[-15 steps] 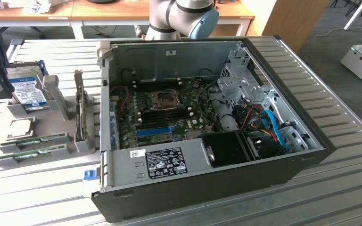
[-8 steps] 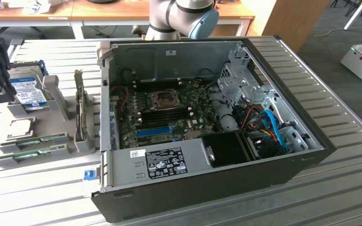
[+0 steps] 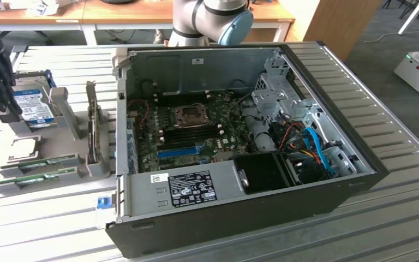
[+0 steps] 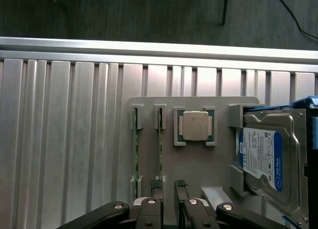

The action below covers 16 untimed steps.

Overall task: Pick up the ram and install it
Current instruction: 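Pick up the ram and move it above insertion slot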

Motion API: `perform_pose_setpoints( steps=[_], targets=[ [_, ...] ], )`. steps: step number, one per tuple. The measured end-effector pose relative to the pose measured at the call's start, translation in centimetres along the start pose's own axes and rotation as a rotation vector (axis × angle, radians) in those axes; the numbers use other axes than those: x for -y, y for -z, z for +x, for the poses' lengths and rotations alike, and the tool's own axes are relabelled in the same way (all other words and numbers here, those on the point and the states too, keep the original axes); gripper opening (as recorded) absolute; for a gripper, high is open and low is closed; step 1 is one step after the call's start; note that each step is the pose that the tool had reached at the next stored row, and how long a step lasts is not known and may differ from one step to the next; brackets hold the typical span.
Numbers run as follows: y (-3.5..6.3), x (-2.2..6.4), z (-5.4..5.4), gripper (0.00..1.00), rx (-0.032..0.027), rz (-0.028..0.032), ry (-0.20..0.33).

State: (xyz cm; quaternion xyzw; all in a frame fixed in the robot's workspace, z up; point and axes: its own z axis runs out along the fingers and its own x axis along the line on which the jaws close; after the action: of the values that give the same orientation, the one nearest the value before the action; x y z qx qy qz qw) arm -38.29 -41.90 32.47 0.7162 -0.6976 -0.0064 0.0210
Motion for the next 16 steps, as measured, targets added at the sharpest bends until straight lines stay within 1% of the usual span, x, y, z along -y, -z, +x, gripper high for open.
perform_pose_setpoints(
  steps=[16],
  targets=[
    [-1.93,0.08,0.0,0.24,0.0000,0.0000,0.000]
  ],
)
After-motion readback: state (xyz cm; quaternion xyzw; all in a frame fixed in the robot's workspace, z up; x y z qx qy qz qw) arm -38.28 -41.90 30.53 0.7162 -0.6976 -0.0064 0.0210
